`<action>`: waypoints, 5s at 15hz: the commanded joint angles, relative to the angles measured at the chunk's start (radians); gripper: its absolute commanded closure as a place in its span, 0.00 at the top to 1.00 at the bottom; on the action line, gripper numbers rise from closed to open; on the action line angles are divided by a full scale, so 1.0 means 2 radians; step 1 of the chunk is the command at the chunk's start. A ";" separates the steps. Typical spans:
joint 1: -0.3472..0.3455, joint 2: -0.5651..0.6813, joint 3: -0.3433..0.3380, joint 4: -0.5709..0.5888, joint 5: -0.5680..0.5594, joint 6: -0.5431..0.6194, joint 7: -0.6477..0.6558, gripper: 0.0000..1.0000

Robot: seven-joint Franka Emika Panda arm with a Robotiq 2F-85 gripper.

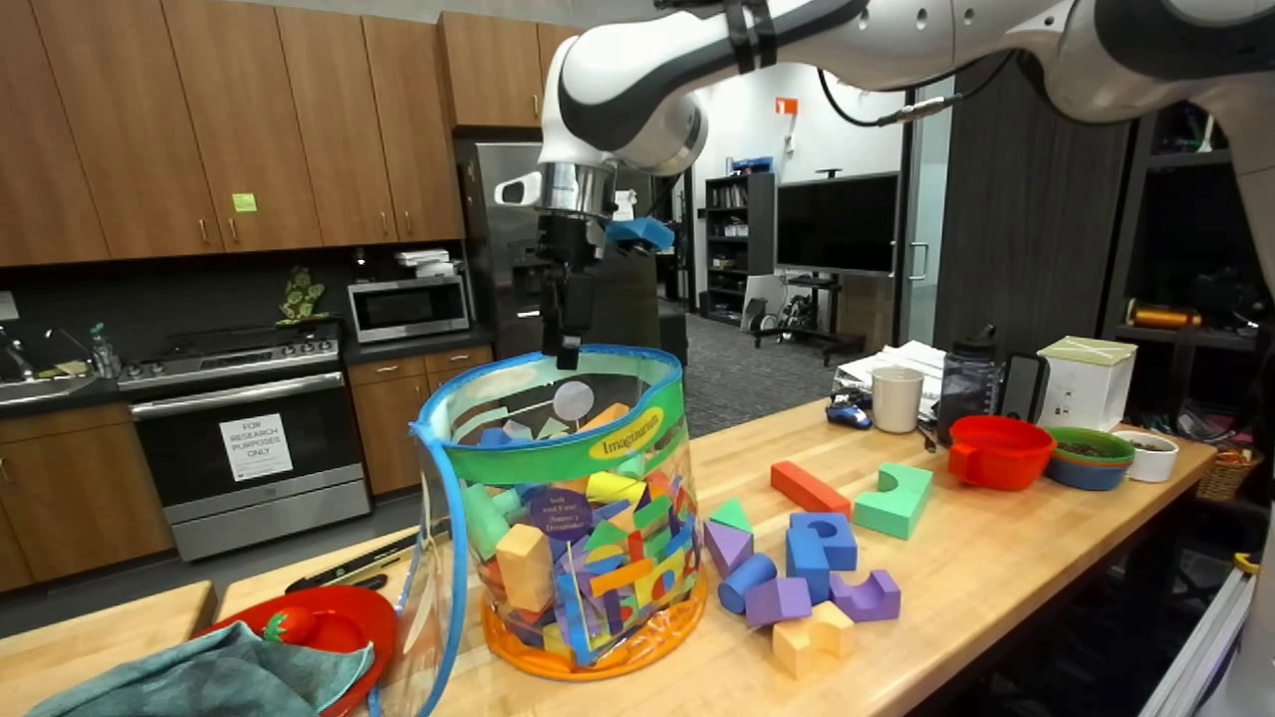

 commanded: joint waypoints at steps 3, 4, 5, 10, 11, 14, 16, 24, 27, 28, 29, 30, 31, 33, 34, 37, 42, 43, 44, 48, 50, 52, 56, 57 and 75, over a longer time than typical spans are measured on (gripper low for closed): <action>0.010 -0.007 0.008 -0.026 0.002 0.009 0.011 1.00; 0.012 -0.006 0.010 -0.032 0.002 0.011 0.013 1.00; 0.014 -0.007 0.012 -0.039 0.004 0.012 0.015 1.00; 0.021 -0.009 0.019 -0.065 0.005 0.036 0.026 1.00; 0.022 0.003 0.020 -0.046 -0.001 0.019 0.022 1.00; 0.023 0.004 0.021 -0.048 -0.001 0.022 0.023 1.00; 0.023 0.005 0.020 -0.043 -0.006 0.020 0.020 1.00; 0.033 0.022 0.013 -0.057 -0.096 0.033 0.003 1.00; 0.042 0.027 0.004 -0.061 -0.162 0.062 0.003 1.00; 0.045 0.027 0.001 -0.063 -0.186 0.076 0.005 1.00; 0.049 0.028 -0.003 -0.064 -0.212 0.093 0.008 1.00; 0.051 0.028 -0.007 -0.066 -0.235 0.110 0.012 1.00; 0.054 0.027 -0.010 -0.068 -0.256 0.125 0.016 1.00; 0.056 0.027 -0.015 -0.069 -0.281 0.143 0.021 1.00; 0.056 0.027 -0.015 -0.070 -0.286 0.142 0.020 1.00; 0.053 0.024 -0.013 -0.069 -0.284 0.125 0.012 1.00; 0.050 0.019 -0.012 -0.081 -0.278 0.125 0.016 1.00; 0.049 0.019 -0.010 -0.082 -0.270 0.124 0.019 1.00; 0.053 0.036 -0.011 -0.063 -0.274 0.124 0.014 1.00; 0.053 0.035 -0.011 -0.066 -0.274 0.124 0.016 1.00; 0.054 0.033 -0.012 -0.065 -0.279 0.125 0.018 1.00; 0.056 0.033 -0.016 -0.070 -0.290 0.128 0.023 1.00; 0.063 0.034 -0.027 -0.095 -0.332 0.136 0.042 1.00; 0.066 0.036 -0.029 -0.100 -0.346 0.135 0.047 1.00; 0.064 0.053 -0.027 -0.111 -0.427 0.141 0.086 0.14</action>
